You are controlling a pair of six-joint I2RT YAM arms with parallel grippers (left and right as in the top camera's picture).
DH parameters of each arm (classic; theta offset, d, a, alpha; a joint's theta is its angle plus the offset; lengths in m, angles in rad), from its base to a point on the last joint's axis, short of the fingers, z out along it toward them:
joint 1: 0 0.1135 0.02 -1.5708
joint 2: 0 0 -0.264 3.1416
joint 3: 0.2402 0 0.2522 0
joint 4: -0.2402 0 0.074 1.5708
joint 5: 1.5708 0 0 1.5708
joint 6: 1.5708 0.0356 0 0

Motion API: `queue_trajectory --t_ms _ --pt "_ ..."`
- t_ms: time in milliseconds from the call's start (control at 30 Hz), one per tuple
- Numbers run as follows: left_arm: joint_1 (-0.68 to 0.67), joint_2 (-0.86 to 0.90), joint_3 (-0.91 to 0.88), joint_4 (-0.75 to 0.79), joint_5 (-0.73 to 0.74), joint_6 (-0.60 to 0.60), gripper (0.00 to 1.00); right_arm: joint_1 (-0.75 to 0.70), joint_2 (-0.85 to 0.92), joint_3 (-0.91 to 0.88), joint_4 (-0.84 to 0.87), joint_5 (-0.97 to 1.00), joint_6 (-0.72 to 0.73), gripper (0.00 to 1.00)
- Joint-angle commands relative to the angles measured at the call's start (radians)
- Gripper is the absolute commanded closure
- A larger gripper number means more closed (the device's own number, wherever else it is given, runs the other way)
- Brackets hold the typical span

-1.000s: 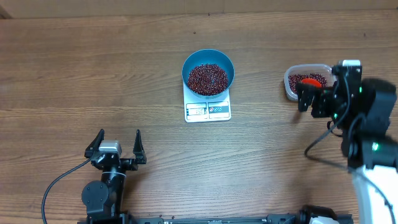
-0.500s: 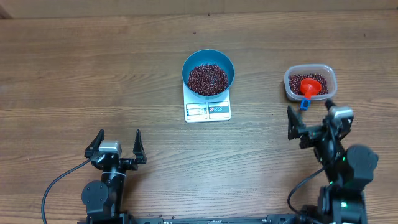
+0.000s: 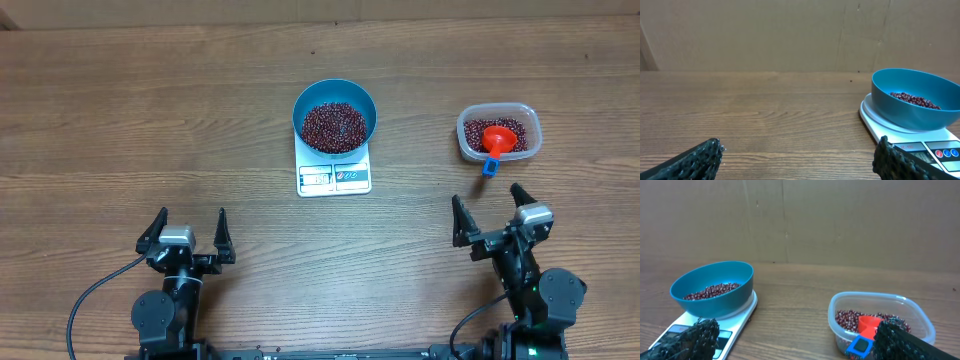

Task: Scoop item into bowl and weigh 150g on scale

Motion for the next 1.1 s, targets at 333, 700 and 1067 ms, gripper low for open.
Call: queue_trajectory --t_ms 333,700,1067 --pt "0.004 -0.01 -0.003 -0.004 -0.01 0.0 0.0 0.003 -0.198 -0.067 -0.09 -0.009 0.006 0.0" --pt "0.004 -0.01 -0.003 -0.004 -0.009 0.0 0.01 0.013 -0.225 -0.067 -0.113 0.031 0.006 0.0" --pt "0.004 -0.01 -0.003 -0.004 -0.009 0.0 0.01 0.126 -0.225 -0.066 -0.129 0.227 0.006 0.0"
